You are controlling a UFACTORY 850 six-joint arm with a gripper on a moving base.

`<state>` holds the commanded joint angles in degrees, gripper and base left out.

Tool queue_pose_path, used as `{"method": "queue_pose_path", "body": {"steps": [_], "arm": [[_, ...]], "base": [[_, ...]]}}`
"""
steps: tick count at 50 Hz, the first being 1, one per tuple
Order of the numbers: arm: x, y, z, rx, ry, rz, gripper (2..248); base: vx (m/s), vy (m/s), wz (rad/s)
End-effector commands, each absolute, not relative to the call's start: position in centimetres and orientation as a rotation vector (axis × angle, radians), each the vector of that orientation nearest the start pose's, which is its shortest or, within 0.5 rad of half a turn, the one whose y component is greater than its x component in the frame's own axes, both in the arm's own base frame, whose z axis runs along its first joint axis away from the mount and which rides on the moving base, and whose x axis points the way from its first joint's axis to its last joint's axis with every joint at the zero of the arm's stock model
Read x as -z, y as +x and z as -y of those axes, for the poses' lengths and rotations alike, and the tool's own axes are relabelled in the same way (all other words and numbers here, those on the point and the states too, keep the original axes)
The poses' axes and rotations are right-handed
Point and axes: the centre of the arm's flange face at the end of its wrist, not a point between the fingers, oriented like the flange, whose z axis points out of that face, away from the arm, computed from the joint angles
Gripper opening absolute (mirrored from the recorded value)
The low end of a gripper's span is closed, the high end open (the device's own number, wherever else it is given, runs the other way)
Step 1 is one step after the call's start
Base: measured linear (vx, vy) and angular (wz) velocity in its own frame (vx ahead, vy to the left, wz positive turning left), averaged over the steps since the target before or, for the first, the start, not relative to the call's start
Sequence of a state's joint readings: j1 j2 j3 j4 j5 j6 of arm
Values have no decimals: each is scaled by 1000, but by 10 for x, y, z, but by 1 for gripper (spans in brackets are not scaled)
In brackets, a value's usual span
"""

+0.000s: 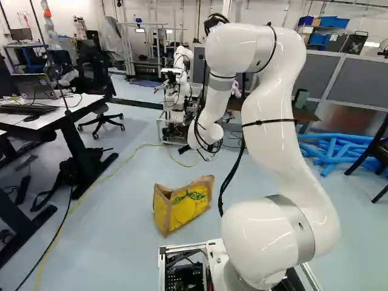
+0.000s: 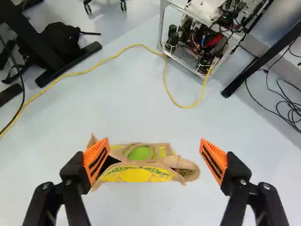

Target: Pick up the bag on the ground and place it on the table

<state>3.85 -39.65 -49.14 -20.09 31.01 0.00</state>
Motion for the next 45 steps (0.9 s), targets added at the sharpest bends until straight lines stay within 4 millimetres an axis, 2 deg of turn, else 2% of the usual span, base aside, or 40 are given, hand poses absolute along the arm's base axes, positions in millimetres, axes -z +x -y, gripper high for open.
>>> {"method": "queue_pose_path", "body": {"steps": [23,45], "arm": [[-160,550,-70,919,-2815,743,247],[-125,553,-72,767,-2848,827,247]], "base": [[0,0,0],[0,0,0]]}}
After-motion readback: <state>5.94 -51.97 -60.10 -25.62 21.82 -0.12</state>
